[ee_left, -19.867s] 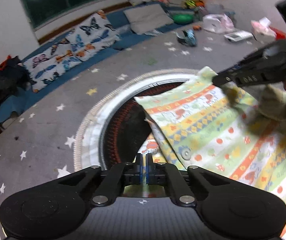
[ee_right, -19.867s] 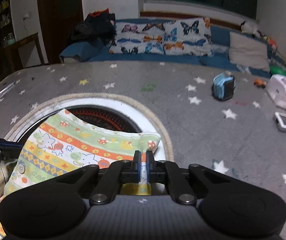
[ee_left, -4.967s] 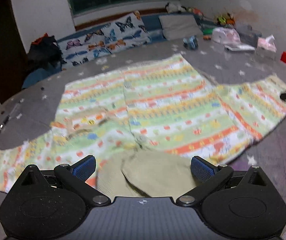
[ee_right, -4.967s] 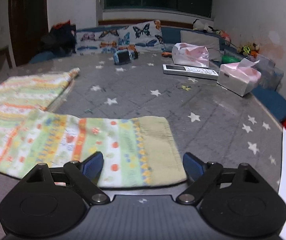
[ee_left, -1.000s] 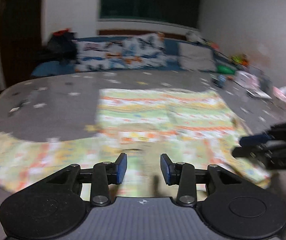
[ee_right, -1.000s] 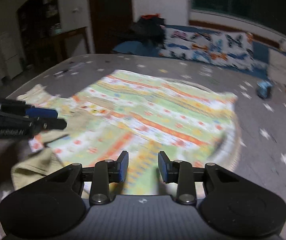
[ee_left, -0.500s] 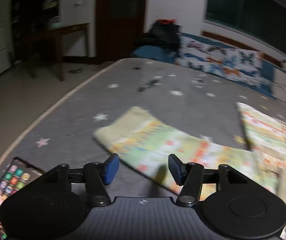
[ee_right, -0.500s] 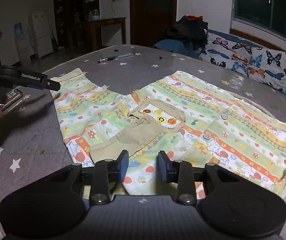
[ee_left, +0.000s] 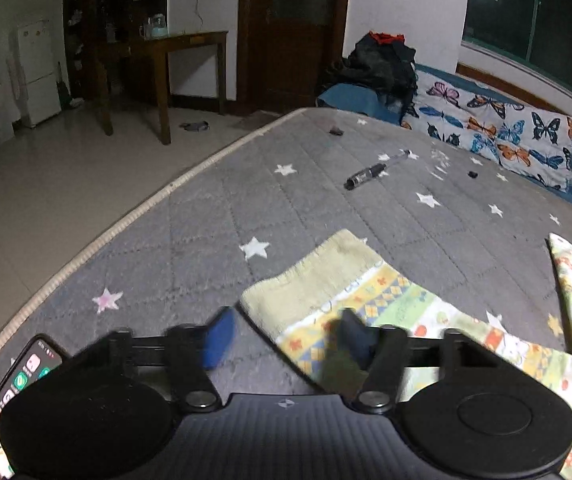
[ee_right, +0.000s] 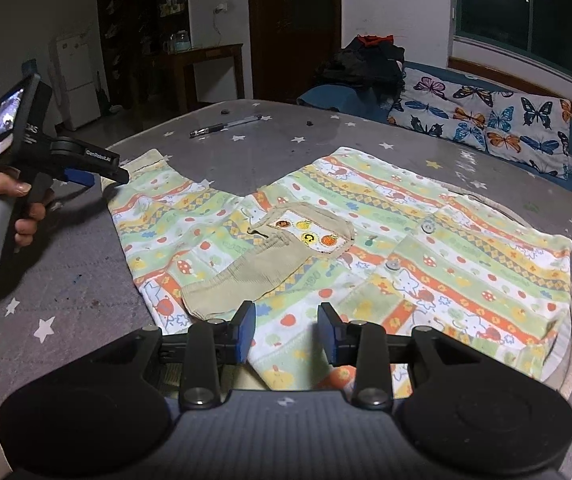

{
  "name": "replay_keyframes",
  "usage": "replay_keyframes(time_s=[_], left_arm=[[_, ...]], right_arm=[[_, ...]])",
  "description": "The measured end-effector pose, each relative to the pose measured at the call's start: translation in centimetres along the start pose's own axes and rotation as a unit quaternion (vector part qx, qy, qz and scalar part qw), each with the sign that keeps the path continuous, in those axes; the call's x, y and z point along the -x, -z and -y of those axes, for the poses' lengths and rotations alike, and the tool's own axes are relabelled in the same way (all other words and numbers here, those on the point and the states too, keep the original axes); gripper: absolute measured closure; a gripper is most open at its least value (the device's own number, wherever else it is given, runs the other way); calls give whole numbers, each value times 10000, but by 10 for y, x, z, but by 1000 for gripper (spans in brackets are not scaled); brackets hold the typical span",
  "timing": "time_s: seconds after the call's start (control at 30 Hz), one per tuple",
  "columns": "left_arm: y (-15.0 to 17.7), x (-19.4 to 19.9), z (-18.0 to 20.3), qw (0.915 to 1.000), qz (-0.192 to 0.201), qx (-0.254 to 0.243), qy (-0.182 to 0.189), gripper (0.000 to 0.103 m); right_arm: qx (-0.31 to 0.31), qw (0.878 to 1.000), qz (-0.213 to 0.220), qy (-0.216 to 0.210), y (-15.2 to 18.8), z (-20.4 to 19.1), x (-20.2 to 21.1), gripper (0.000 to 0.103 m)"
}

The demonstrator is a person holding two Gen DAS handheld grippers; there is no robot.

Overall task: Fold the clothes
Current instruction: 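Grasp the khaki sleeve cuff with the left gripper and lift it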

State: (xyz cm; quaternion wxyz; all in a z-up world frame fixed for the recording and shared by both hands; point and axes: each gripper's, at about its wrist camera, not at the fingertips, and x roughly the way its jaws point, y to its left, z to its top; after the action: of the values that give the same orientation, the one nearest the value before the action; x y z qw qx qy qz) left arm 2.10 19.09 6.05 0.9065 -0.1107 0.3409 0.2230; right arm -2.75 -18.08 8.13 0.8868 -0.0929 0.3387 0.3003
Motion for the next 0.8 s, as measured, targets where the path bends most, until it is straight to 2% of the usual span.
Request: replay_keyframes(time_s=[0.03,0.07,0.1,0.17,0.3,0.47,0.63,0.8], left_arm=[[-1,-1,-1,10000,26,36,20,75],[-2,-1,-3,9998,29,148,127,88],[-3,0,-6,9992,32,289,268,92],[-6,8,-8,9977,160,450,475,94],[-13,39,6,9929,597,400,953,95],[-21,82,35,9799,847,266,1787,95],[1,106,86,9658,750,-256,2470,95],[26,129,139,9448,614,-830,3111,95]], right_arm=[[-24,10000,13,6,1,1,2,68],[-49,10000,24,18,2,2,3,68],[-71,10000,32,23,3,3,5,68],[-115,9999,45,38,6,5,8,68],[-250,9996,110,99,13,12,19,68],[-483,9985,163,195,20,25,29,68],[-679,9969,284,280,25,37,41,68],[-1003,9937,370,347,31,54,52,68]])
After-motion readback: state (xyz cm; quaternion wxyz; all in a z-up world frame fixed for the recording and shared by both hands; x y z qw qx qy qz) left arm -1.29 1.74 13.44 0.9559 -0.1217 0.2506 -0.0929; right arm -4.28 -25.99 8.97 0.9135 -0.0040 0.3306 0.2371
